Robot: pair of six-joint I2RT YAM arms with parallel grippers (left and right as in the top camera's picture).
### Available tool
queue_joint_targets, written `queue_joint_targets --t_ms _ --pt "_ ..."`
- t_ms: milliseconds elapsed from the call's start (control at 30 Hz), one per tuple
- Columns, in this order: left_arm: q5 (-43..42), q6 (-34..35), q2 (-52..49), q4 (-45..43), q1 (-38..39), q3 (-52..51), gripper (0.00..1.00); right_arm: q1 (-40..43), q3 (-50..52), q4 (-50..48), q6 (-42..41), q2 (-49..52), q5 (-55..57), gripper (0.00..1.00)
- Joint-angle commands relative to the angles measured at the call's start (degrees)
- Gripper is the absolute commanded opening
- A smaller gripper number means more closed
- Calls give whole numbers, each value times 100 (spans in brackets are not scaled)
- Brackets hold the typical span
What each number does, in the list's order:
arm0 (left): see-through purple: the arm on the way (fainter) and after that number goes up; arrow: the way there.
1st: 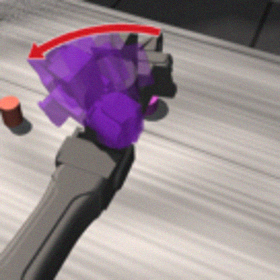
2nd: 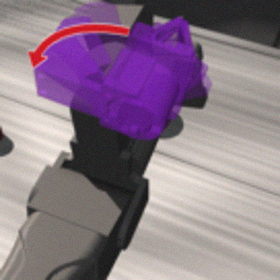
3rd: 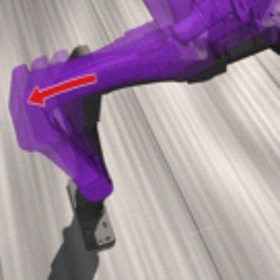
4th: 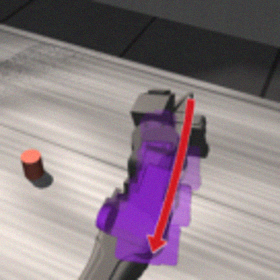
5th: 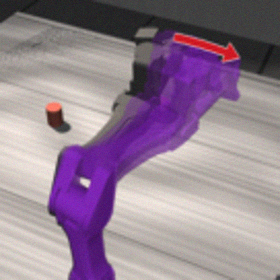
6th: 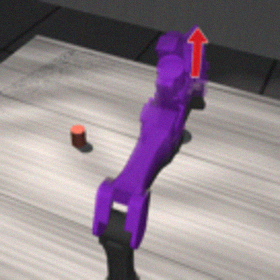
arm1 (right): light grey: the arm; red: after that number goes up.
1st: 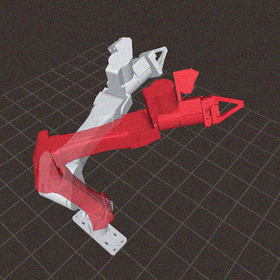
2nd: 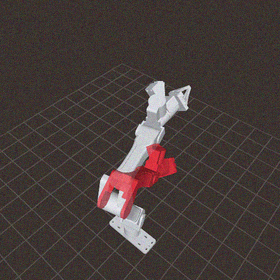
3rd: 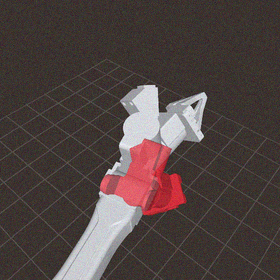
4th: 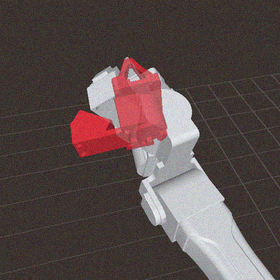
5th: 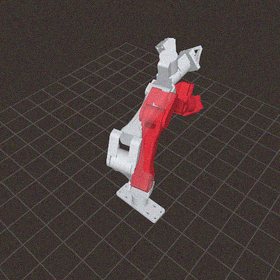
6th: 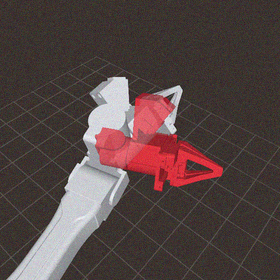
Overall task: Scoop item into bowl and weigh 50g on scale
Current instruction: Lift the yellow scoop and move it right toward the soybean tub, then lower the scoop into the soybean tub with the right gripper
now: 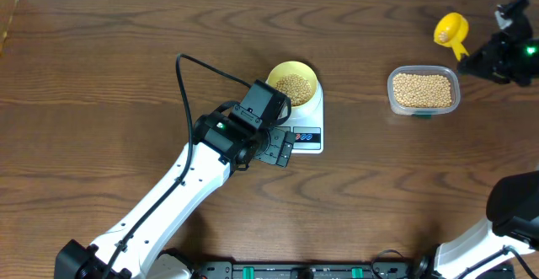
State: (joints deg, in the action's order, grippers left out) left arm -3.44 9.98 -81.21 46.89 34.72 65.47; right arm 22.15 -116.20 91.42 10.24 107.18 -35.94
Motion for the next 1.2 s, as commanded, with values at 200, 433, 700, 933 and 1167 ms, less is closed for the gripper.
queue_joint_targets --t_ms 200,433,700,933,1167 --pt "96 -118 83 17 -2 11 91 232 107 461 514 -116 -114 2" --pt "96 -118 83 15 -2 11 91 229 625 450 662 -118 -61 1" --pt "96 -118 83 17 -2 11 91 229 1255 269 695 -120 76 1" --pt "96 -118 83 17 -2 11 91 221 1285 245 428 -122 787 2" --pt "96 -118 83 17 -2 11 91 -90 1285 157 92 -120 1480 2"
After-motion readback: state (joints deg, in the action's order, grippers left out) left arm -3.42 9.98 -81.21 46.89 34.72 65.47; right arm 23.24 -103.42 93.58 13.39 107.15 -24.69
